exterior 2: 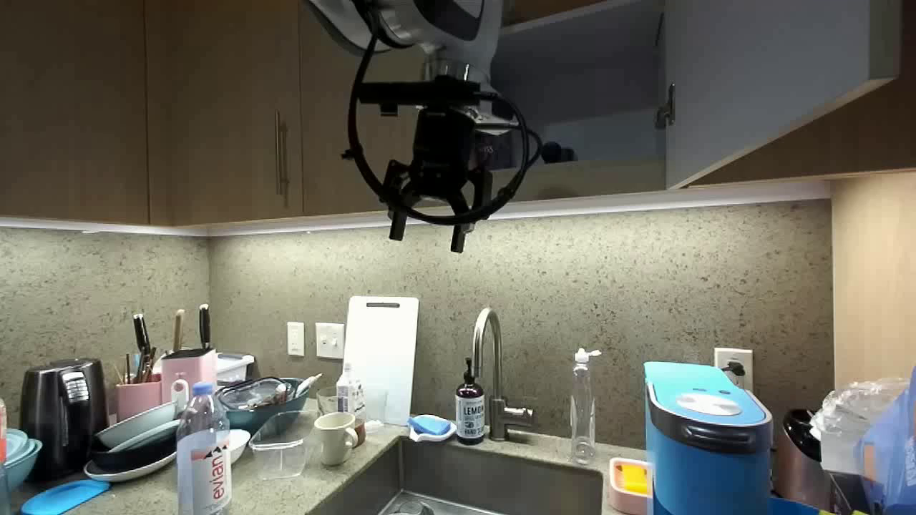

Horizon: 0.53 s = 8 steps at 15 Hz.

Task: Remove the bottle from the bottom shelf of the open cabinet and put it on the counter

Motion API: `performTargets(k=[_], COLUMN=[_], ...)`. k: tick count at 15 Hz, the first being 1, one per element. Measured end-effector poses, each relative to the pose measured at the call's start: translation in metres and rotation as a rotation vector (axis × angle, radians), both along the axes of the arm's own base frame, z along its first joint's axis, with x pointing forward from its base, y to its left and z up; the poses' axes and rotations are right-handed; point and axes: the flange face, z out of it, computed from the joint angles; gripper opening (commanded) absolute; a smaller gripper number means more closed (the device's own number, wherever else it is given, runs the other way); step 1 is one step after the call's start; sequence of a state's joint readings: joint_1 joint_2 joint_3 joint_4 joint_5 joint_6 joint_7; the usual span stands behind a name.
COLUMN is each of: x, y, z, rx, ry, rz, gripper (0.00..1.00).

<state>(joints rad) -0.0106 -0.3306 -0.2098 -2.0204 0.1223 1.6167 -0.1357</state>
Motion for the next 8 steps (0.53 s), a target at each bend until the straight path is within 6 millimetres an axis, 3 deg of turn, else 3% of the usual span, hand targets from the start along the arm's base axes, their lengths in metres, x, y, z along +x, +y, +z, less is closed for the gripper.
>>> performTargets(k=[8], x=[0.0036], y=[-0.0013], z=[0.004], rx=[-0.012], ry=[-0.033], rz=[-0.012], gripper=[1.0])
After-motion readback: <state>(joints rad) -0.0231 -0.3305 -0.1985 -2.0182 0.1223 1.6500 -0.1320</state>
